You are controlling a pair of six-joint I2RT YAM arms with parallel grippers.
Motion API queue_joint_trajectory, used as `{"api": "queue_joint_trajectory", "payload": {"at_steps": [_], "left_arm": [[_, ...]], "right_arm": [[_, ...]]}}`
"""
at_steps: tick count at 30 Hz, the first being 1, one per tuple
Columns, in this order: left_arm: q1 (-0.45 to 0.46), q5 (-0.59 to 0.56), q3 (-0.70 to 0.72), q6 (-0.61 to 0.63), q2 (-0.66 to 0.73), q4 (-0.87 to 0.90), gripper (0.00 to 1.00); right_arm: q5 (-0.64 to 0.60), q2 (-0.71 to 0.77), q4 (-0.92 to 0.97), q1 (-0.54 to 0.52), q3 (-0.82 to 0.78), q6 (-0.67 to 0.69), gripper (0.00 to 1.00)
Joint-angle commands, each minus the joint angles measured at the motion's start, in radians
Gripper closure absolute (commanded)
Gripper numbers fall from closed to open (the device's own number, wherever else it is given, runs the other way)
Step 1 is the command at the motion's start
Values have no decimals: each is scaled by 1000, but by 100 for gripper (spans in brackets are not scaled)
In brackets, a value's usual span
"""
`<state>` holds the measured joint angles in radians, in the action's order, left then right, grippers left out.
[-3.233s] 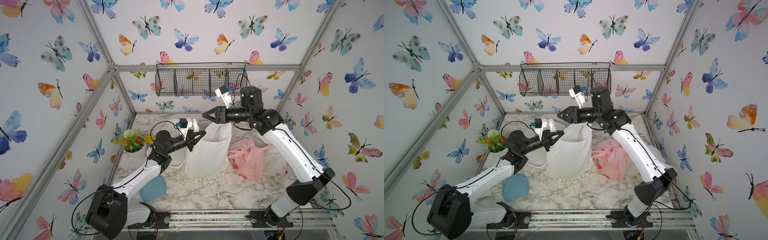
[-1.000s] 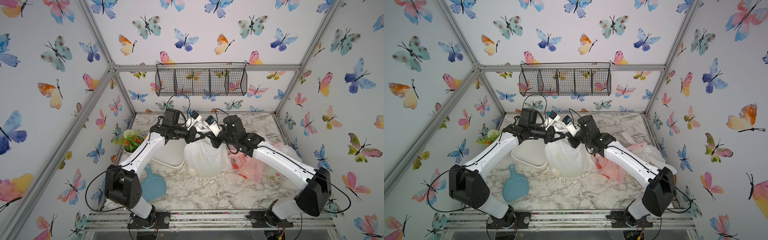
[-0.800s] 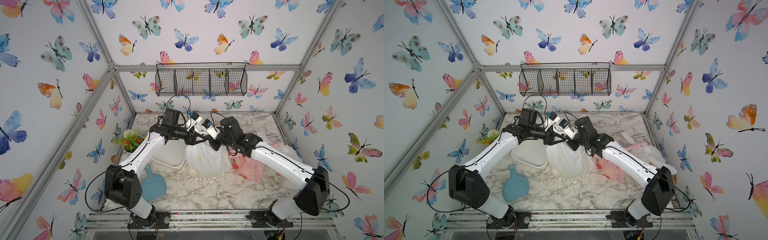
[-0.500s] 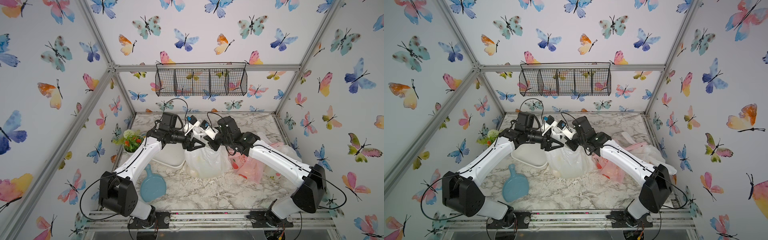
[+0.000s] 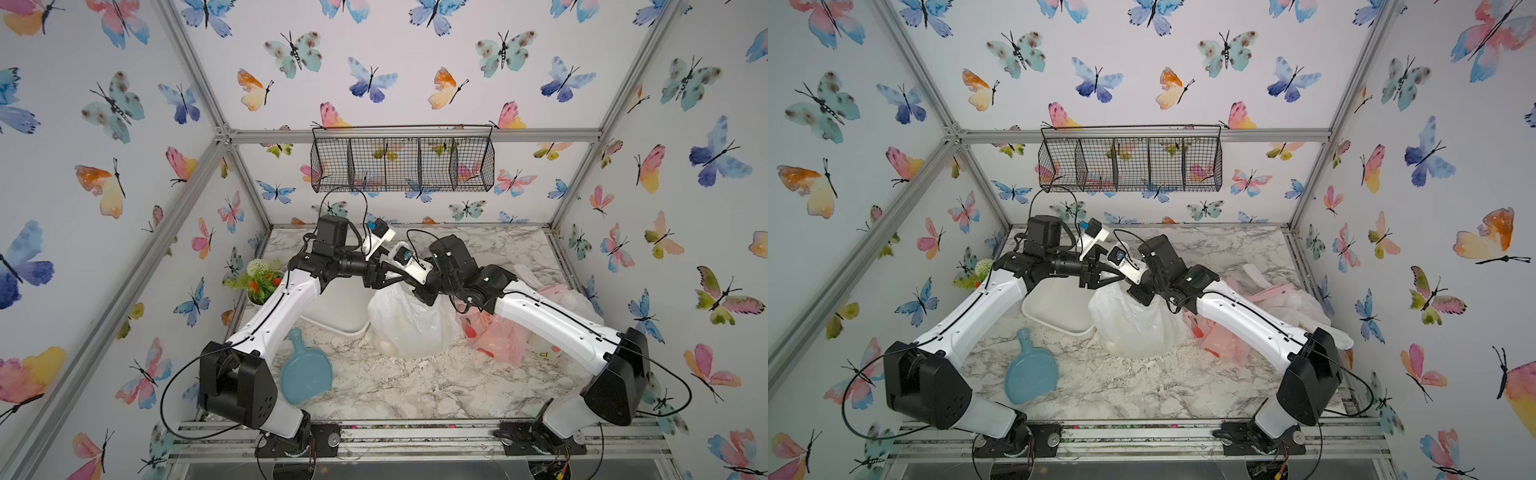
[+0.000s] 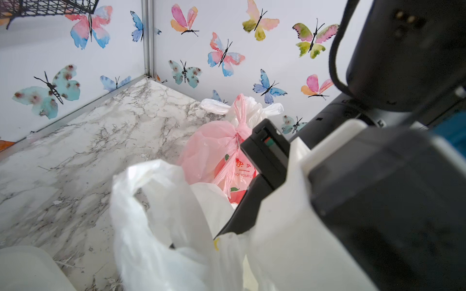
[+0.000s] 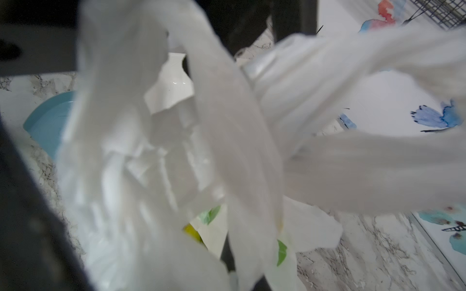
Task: Place the pears into plastic bags & tie knots
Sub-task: Tie the plastic bag at the center of the board.
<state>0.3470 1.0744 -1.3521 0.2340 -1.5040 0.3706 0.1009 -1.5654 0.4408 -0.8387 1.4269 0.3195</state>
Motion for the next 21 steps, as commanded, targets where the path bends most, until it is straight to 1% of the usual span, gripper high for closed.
{"api": "queue_joint_trajectory", "payload": {"at_steps": [1,2,5,9,10,11,12,13,14,15,16,18,20,21], "left_arm": [[-3,47,-15,-13,-11,-31,51],[-5,44,-13,-16,-12,-36,56],[-5,39,-12,-33,-12,-56,66],[-8,39,-2,-62,-12,-95,84],[-8,40,-1,-64,-12,-99,89],[-8,37,2,-65,-11,-103,91],[-8,35,7,-67,-8,-109,94],[-9,35,13,-66,-4,-114,96],[-9,34,21,-66,0,-121,96],[-9,31,30,-69,5,-131,97],[-11,26,38,-75,7,-145,97],[-13,4,47,-82,7,-167,97],[-11,-38,45,-79,1,-173,97],[-11,-55,40,-75,-4,-169,97]], "right_arm": [[16,-12,37,-8,26,12,97],[16,-11,37,-8,26,11,97],[13,-7,38,-8,21,11,97],[12,3,29,-8,15,-3,97],[15,9,29,-9,17,-14,95],[12,15,30,-7,22,-35,88],[-1,23,37,-6,30,-67,72],[12,34,57,3,45,-93,54],[45,48,69,19,54,-115,44],[102,70,67,43,56,-146,35],[172,90,60,76,55,-183,31],[285,102,51,122,73,-268,28],[337,65,81,149,141,-372,27],[355,25,122,161,203,-425,27]]}}
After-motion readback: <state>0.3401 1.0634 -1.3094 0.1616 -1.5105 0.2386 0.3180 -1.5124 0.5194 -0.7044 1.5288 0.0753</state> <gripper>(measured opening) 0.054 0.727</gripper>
